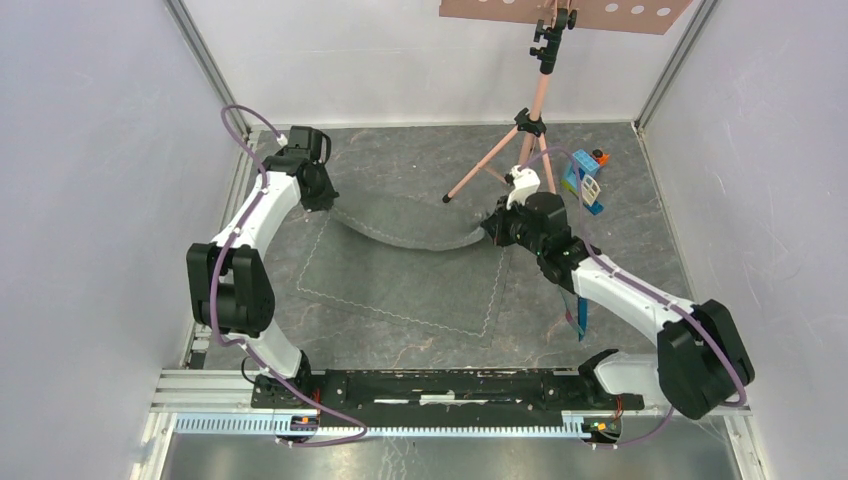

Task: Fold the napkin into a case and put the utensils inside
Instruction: Fold and flatten the napkin at the center of the board.

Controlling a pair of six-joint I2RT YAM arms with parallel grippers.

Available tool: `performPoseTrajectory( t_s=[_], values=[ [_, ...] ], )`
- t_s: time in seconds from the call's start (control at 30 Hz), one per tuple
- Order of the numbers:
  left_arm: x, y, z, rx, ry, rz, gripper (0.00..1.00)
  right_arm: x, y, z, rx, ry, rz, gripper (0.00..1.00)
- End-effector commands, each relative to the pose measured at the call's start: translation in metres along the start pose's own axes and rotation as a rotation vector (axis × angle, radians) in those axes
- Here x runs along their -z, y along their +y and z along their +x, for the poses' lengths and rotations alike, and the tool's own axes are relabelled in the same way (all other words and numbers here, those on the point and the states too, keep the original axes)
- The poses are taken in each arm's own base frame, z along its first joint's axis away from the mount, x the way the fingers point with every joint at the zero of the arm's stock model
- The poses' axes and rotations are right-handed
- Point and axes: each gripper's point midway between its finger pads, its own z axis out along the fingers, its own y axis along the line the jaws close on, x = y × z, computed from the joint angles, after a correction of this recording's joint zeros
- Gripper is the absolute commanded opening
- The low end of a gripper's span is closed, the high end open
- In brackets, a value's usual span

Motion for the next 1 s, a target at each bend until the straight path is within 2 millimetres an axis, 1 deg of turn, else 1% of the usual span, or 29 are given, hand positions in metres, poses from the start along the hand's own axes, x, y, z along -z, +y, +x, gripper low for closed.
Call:
performPoseTrajectory(
  t_s=[0.0, 0.13, 0.2, 0.23, 0.33, 0.47, 0.53, 0.63, 0.87, 0.97],
  values=[
    [0.010, 0.038, 0.034, -0.075, 0.097, -0.124, 0.02, 0.025, 0.030, 0.026, -0.065, 0.066, -0.126, 0.00],
    [0.012, 0.063, 0.061, -0.098, 0.137, -0.206, 0.02, 0.043, 0.046, 0.063, -0.106, 0.134, -0.192, 0.01],
    [0.011, 0.076, 0.077, -0.105, 0.165, -0.247, 0.02, 0.051, 0.055, 0.079, -0.115, 0.164, -0.222, 0.01],
    [0.010, 0.080, 0.087, -0.108, 0.184, -0.257, 0.02, 0.054, 0.058, 0.085, -0.119, 0.172, -0.230, 0.00],
    [0.009, 0.091, 0.105, -0.106, 0.215, -0.287, 0.02, 0.065, 0.066, 0.099, -0.146, 0.166, -0.264, 0.01],
    [0.017, 0.107, 0.108, -0.105, 0.196, -0.351, 0.02, 0.076, 0.071, 0.112, -0.166, 0.166, -0.282, 0.00],
    [0.020, 0.111, 0.110, -0.105, 0.192, -0.372, 0.02, 0.080, 0.073, 0.120, -0.176, 0.178, -0.288, 0.01],
    [0.022, 0.116, 0.115, -0.103, 0.191, -0.386, 0.02, 0.086, 0.080, 0.126, -0.186, 0.188, -0.309, 0.00],
    [0.012, 0.131, 0.127, -0.130, 0.239, -0.471, 0.02, 0.092, 0.091, 0.150, -0.193, 0.242, -0.334, 0.01],
    [0.010, 0.133, 0.129, -0.134, 0.253, -0.483, 0.02, 0.094, 0.093, 0.156, -0.199, 0.252, -0.334, 0.01]
  ],
)
